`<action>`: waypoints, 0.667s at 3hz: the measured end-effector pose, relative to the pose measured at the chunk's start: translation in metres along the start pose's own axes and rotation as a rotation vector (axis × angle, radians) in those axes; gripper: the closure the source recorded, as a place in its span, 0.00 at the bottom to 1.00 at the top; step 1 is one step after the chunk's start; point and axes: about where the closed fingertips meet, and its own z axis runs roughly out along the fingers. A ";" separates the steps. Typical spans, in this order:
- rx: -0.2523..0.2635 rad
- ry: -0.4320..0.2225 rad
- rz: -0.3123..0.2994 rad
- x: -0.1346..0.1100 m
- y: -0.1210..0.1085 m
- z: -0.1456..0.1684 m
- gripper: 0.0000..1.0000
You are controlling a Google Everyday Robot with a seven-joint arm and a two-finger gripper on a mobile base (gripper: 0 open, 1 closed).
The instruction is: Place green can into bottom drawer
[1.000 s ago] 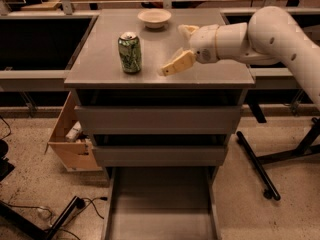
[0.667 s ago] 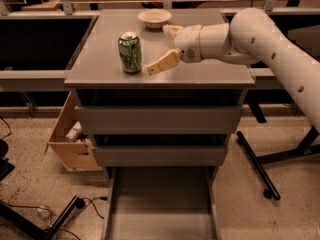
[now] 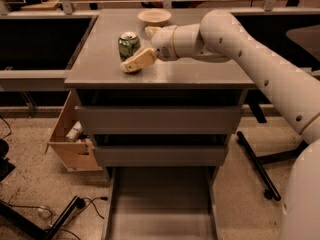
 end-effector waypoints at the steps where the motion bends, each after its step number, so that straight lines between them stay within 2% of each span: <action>1: -0.015 -0.028 0.014 -0.002 -0.001 0.025 0.19; 2: -0.031 -0.079 0.034 -0.002 -0.007 0.043 0.42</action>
Offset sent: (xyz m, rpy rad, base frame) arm 0.0429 0.0462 -0.0118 0.1670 0.0155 0.0428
